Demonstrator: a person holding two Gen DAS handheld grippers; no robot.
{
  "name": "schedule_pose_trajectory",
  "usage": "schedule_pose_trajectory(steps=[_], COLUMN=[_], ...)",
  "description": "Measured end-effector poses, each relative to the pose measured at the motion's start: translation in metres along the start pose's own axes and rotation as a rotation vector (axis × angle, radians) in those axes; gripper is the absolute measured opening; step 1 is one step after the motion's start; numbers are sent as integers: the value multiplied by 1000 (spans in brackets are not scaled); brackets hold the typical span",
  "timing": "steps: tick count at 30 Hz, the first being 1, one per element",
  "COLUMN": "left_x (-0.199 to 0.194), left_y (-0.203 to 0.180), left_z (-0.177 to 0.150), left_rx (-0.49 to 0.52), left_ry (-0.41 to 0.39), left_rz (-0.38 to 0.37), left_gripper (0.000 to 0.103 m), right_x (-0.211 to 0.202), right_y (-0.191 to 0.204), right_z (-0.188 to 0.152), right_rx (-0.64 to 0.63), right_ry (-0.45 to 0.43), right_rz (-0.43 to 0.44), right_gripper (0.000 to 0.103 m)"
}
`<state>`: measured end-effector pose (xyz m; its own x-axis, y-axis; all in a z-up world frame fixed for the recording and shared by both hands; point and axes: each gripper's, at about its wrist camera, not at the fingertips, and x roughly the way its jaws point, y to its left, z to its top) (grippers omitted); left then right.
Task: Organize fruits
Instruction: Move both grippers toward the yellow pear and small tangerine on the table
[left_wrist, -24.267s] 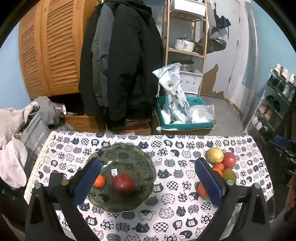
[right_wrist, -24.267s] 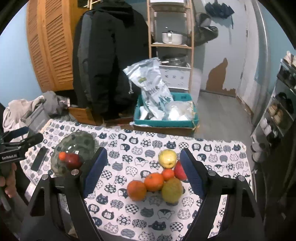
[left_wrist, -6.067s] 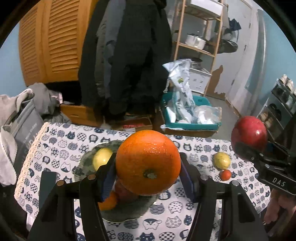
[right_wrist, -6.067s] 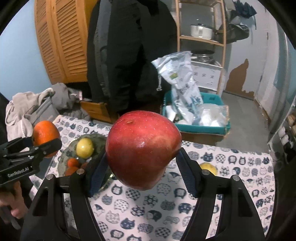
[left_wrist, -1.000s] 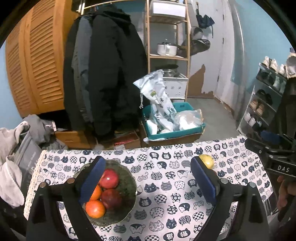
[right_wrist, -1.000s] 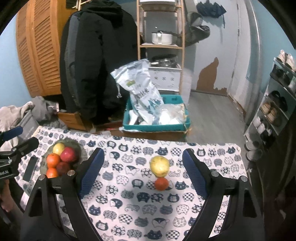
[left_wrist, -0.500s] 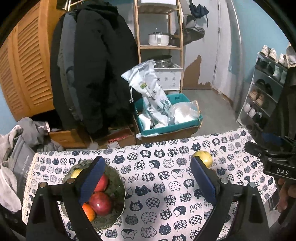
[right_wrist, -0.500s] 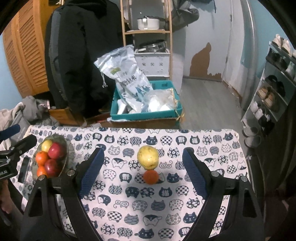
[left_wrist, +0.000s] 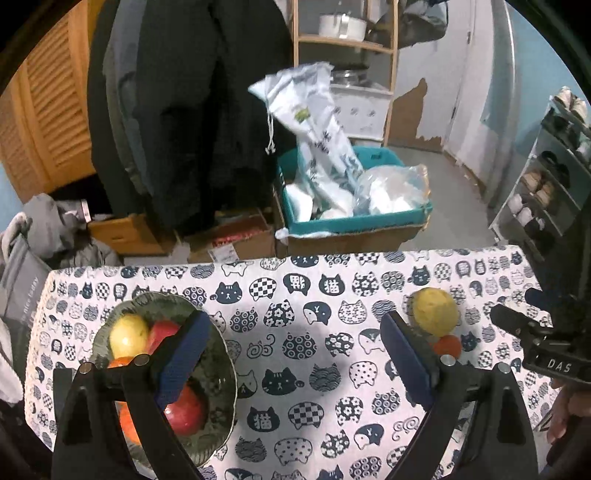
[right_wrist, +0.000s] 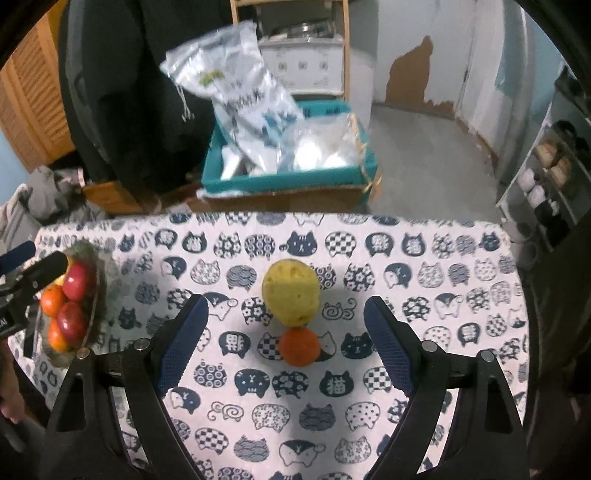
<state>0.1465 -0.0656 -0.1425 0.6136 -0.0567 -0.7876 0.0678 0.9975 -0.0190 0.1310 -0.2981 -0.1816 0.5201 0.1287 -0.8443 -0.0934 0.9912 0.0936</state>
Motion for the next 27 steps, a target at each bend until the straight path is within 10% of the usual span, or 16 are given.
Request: schedule_pose_trajectory(steps=[27], left_x=[131], left_y=[-18], left_z=[-6], left_rx=[10], left_ry=[234], left_rz=[32], left_gripper=[94], right_x=[145], right_y=[-12], right_z=[2], right_rx=[10], right_ry=[269], right_rz=[24], right_gripper=[85])
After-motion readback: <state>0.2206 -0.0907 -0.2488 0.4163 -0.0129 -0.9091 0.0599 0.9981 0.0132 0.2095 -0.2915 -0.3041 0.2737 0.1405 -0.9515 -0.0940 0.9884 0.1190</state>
